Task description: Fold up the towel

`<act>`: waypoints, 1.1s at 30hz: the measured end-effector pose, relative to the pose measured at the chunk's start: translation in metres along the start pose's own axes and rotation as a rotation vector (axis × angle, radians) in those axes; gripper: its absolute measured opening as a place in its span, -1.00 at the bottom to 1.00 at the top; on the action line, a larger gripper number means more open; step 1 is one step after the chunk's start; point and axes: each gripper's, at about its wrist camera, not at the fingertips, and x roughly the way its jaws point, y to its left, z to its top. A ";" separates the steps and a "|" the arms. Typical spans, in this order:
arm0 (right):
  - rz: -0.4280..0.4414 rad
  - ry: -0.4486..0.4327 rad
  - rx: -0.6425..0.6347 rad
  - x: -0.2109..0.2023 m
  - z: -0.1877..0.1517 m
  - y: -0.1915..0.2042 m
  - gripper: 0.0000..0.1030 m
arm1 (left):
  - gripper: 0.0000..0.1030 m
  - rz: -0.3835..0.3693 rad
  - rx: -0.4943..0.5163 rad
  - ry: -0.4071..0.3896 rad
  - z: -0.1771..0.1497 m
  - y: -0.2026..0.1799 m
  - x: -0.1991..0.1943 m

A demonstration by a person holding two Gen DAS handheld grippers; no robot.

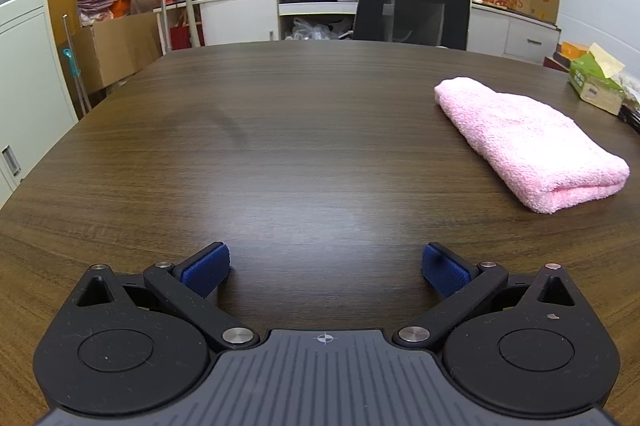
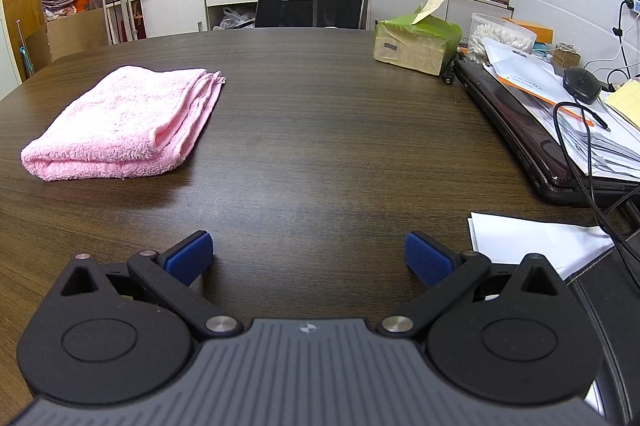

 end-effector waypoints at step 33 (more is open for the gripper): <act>0.001 0.000 0.001 0.000 0.000 0.000 1.00 | 1.00 0.001 0.005 0.005 -0.003 0.019 -0.008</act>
